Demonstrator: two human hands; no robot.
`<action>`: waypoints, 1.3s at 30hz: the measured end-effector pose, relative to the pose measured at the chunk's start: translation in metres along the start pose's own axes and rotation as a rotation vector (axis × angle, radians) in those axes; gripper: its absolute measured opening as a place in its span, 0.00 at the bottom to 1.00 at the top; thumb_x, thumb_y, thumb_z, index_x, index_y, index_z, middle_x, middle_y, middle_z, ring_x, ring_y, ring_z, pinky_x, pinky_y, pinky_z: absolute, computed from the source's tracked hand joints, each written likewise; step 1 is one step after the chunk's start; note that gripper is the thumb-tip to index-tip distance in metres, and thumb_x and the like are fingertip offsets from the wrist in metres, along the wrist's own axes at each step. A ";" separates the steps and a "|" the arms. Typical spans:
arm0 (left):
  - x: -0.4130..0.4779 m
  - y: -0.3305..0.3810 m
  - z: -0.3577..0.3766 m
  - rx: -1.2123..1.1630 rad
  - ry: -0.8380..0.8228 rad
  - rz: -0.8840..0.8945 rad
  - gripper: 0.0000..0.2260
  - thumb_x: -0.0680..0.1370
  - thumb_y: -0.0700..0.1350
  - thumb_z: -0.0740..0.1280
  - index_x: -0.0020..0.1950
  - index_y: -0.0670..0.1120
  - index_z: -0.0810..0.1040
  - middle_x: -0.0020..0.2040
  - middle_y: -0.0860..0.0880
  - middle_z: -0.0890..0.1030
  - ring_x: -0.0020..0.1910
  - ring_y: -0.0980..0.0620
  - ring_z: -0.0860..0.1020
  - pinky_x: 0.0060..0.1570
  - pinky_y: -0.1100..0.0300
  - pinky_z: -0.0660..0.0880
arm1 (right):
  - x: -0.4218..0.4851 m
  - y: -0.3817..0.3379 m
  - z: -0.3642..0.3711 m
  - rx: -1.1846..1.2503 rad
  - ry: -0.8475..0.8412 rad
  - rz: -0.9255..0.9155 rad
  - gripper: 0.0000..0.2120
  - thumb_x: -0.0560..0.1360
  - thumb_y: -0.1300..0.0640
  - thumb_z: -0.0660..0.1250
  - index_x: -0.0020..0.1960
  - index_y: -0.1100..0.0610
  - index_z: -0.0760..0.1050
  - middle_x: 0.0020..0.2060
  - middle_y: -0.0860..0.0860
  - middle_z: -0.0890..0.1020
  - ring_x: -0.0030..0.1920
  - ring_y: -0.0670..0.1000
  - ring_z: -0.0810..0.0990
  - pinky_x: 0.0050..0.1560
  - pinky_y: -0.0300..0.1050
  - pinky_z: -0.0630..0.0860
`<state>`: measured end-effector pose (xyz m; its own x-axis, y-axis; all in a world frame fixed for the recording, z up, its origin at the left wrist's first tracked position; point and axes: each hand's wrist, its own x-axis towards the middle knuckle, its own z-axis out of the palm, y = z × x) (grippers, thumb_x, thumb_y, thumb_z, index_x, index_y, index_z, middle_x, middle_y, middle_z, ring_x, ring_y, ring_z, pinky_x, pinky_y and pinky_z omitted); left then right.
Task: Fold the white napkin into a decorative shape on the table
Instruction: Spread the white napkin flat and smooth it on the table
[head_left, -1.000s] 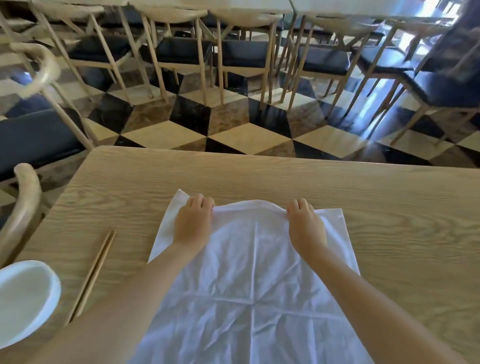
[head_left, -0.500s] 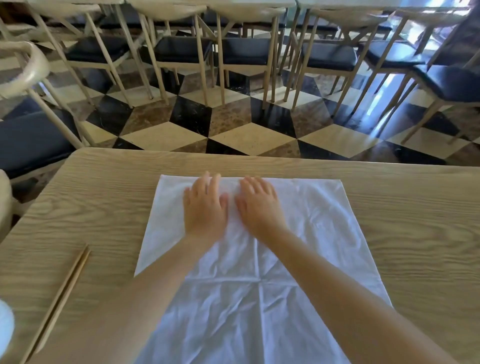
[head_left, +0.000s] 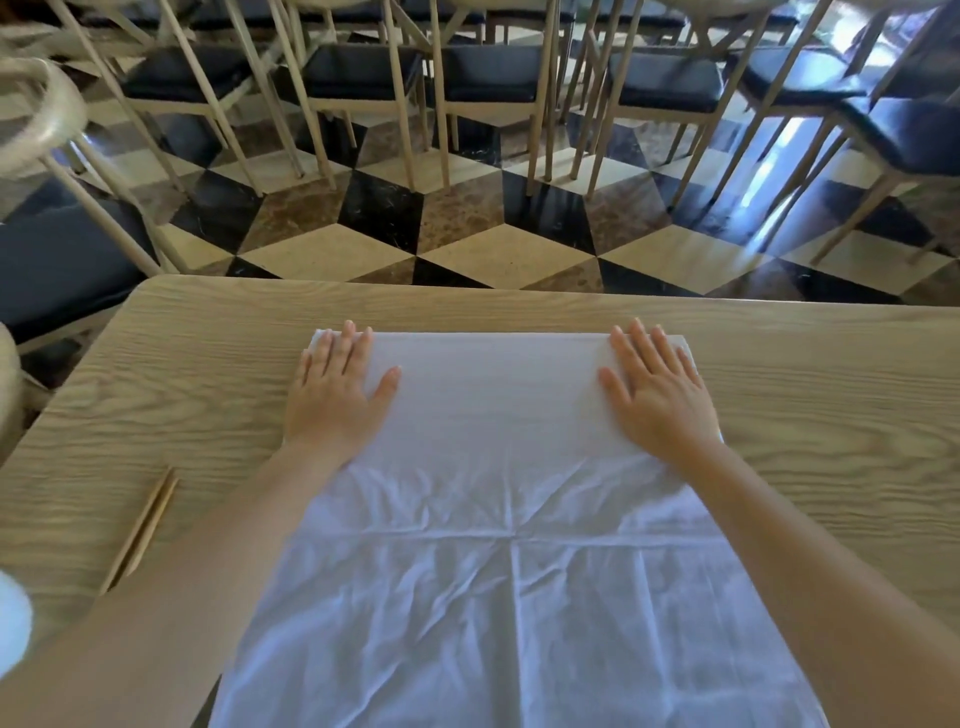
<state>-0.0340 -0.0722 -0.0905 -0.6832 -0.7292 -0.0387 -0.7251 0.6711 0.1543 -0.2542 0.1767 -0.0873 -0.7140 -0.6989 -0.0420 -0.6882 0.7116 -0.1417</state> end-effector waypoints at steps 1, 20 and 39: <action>0.000 -0.003 -0.002 0.010 -0.017 -0.009 0.29 0.78 0.61 0.46 0.76 0.50 0.46 0.78 0.51 0.45 0.76 0.52 0.42 0.74 0.53 0.40 | 0.000 0.005 -0.002 -0.008 -0.010 0.012 0.28 0.79 0.40 0.40 0.76 0.50 0.42 0.76 0.49 0.44 0.75 0.48 0.40 0.74 0.46 0.39; -0.144 0.025 0.012 -0.033 0.068 0.048 0.33 0.74 0.61 0.43 0.75 0.45 0.56 0.76 0.47 0.58 0.75 0.47 0.55 0.73 0.48 0.50 | -0.122 -0.080 0.018 0.092 0.035 -0.012 0.32 0.73 0.39 0.37 0.75 0.46 0.50 0.76 0.48 0.51 0.76 0.50 0.47 0.74 0.50 0.41; -0.237 0.045 0.015 -0.072 0.050 0.039 0.30 0.75 0.58 0.43 0.74 0.46 0.57 0.76 0.46 0.59 0.75 0.48 0.54 0.73 0.48 0.49 | -0.221 -0.143 0.026 0.162 0.000 -0.156 0.28 0.77 0.45 0.47 0.72 0.55 0.62 0.73 0.53 0.63 0.74 0.53 0.59 0.73 0.50 0.45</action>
<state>0.0933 0.1327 -0.0888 -0.7045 -0.7095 0.0177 -0.6885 0.6892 0.2255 0.0050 0.2275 -0.0833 -0.6004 -0.7997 -0.0070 -0.7607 0.5738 -0.3035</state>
